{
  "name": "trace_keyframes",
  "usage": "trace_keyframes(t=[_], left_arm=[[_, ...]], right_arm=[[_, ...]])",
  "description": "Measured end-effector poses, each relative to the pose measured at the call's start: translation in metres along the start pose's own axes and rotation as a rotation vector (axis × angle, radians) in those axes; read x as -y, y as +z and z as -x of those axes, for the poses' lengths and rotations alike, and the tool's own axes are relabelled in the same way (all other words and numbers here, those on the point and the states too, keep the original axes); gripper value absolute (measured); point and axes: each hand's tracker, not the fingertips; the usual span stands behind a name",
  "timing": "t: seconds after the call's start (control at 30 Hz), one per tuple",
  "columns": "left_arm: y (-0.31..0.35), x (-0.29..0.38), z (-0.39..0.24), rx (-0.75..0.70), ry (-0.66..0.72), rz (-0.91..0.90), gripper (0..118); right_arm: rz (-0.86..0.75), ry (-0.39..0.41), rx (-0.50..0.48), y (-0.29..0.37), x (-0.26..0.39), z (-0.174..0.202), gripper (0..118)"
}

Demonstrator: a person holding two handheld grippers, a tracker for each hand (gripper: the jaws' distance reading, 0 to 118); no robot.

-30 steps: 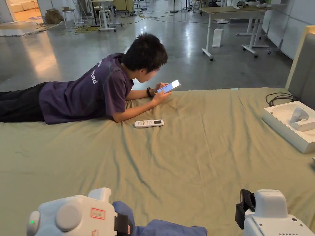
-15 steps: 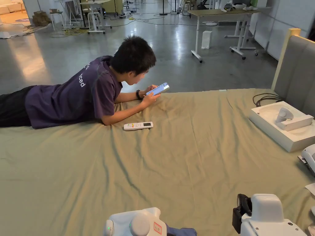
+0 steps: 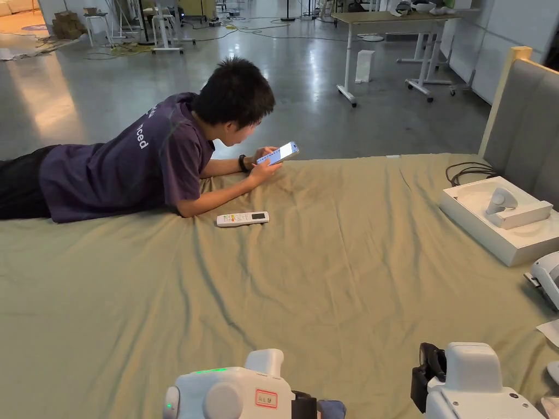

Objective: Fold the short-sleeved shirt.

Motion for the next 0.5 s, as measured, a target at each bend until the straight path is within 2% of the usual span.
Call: trace_keyframes(t=[0.17, 0.37, 0.5], left_arm=[[-0.043, 0.017, 0.001, -0.028, -0.009, 0.062, 13], [-0.075, 0.035, -0.005, -0.106, -0.083, 0.065, 8], [-0.056, 0.035, -0.005, -0.066, -0.056, -0.007, 7]], right_arm=[[-0.002, 0.003, -0.005, 0.001, -0.001, 0.002, 0], [-0.003, 0.007, -0.006, 0.001, 0.0, 0.003, 0], [-0.02, 0.006, -0.006, 0.005, -0.003, 0.003, 0]])
